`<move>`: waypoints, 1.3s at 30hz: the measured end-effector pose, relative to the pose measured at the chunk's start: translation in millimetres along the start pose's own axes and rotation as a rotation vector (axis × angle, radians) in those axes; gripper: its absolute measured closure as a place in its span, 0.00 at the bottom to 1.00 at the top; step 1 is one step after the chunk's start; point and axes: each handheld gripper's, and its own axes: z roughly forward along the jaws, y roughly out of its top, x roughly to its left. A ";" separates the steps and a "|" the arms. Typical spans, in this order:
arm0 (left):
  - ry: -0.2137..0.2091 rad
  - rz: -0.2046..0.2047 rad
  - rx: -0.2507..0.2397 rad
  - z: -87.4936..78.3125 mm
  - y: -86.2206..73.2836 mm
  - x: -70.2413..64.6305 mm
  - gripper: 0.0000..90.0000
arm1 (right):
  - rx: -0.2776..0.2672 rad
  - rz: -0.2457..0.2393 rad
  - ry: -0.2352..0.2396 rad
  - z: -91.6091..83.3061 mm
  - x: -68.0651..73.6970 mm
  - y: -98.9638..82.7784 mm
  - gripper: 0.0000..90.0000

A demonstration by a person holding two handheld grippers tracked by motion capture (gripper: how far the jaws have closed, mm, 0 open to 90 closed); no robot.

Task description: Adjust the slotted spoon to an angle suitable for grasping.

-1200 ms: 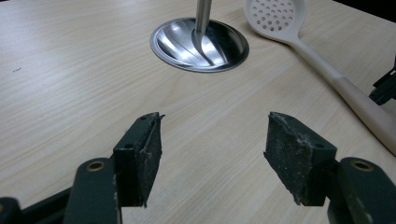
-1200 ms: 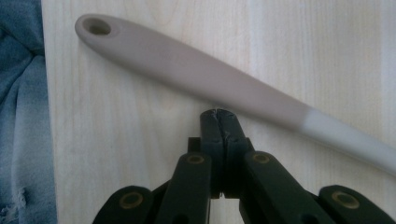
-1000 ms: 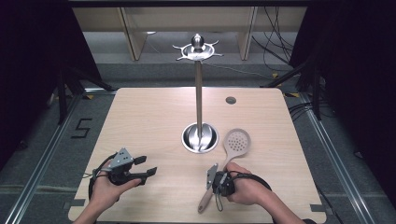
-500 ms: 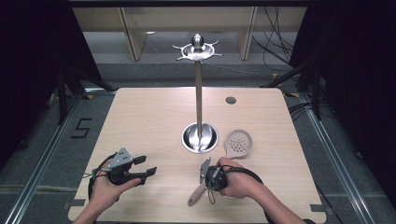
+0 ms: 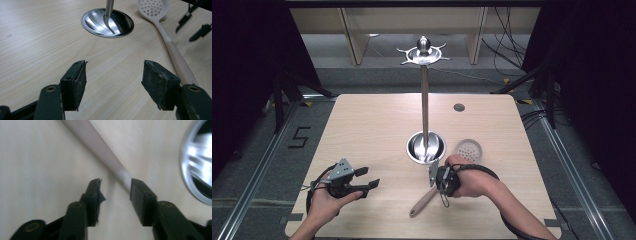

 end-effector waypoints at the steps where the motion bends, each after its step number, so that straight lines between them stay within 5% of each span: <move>1: 0.000 0.000 0.000 0.0 0.0 0.0 0.39 | 0.010 -0.040 -0.016 0.6 -7.0 -3.3 0.63; 13: -0.011 0.015 0.004 0.5 -0.1 1.5 0.39 | 0.054 -0.149 -0.026 24.8 -28.4 -5.9 0.58; 14: -0.013 0.009 0.000 0.9 -0.3 1.1 0.39 | 0.051 -0.184 -0.027 25.8 -30.2 -4.6 0.59; 18: -0.014 0.013 0.003 0.8 -0.3 1.1 0.39 | 0.068 -0.175 -0.001 28.6 -30.7 -1.1 0.63; 19: -0.008 0.026 0.012 0.4 -0.1 2.1 0.39 | 0.084 -0.211 0.011 29.3 -33.2 -0.3 0.65; 22: -0.013 0.021 0.009 0.4 -0.1 1.4 0.39 | 0.079 -0.218 0.024 31.0 -32.6 0.4 0.70; 31: -0.002 0.032 0.018 0.1 -0.2 2.6 0.39 | 0.100 -0.273 0.015 31.3 -31.3 2.8 0.75; 35: -0.010 0.018 0.008 0.1 -0.4 1.6 0.39 | 0.095 -0.326 -0.011 31.6 -27.5 4.7 0.86; 36: -0.010 0.018 0.008 0.1 -0.4 1.6 0.39 | 0.095 -0.326 -0.011 31.6 -27.5 4.7 0.86; 37: -0.010 0.017 0.007 0.0 -0.4 1.6 0.39 | 0.095 -0.256 -0.013 30.9 -25.1 3.7 0.87; 38: -0.009 0.019 0.007 -0.1 -0.3 1.7 0.39 | 0.071 -0.235 -0.011 30.7 -24.9 2.5 0.87; 39: -0.009 0.019 0.007 -0.1 -0.3 1.7 0.39 | 0.043 -0.244 -0.007 30.7 -25.4 0.9 0.87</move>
